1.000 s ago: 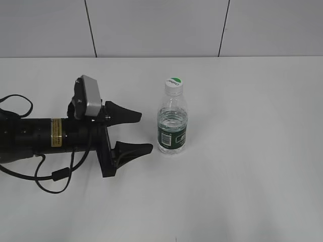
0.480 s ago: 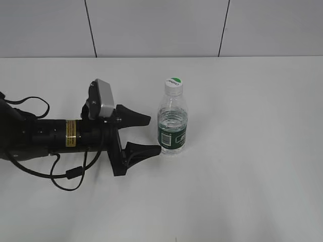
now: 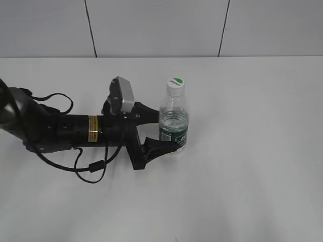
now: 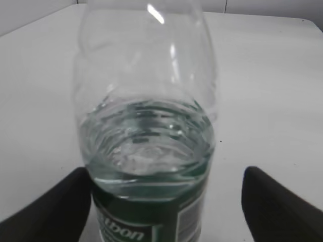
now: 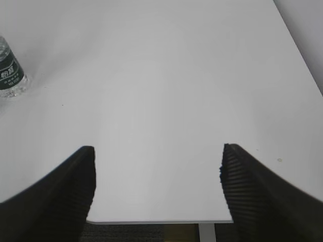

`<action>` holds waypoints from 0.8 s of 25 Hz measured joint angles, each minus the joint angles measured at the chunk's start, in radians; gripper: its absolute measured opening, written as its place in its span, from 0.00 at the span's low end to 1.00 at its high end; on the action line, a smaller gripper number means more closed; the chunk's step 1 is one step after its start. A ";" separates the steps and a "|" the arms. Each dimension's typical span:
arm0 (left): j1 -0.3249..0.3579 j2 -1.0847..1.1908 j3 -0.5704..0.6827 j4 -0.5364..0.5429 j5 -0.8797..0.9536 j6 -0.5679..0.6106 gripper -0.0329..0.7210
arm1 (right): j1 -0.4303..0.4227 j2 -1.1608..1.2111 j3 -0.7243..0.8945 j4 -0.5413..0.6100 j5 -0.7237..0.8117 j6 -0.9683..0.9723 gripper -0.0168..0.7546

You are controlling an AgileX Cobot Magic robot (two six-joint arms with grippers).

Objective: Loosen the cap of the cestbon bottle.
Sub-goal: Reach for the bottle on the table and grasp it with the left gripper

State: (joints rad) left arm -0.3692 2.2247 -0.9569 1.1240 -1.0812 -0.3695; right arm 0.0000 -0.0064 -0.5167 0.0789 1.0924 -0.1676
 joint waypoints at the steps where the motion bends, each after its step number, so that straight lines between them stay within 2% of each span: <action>1: -0.006 0.008 -0.008 -0.002 0.000 0.000 0.77 | 0.000 0.000 0.000 0.000 0.000 0.000 0.78; 9: -0.020 0.059 -0.049 -0.014 0.016 -0.001 0.77 | 0.000 0.000 0.000 0.000 0.000 0.000 0.78; 20: -0.036 0.079 -0.084 -0.102 0.007 -0.003 0.77 | 0.000 0.000 0.000 0.000 0.000 0.000 0.78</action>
State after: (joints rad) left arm -0.4050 2.3034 -1.0408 1.0215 -1.0746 -0.3723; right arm 0.0000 -0.0064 -0.5167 0.0789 1.0924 -0.1676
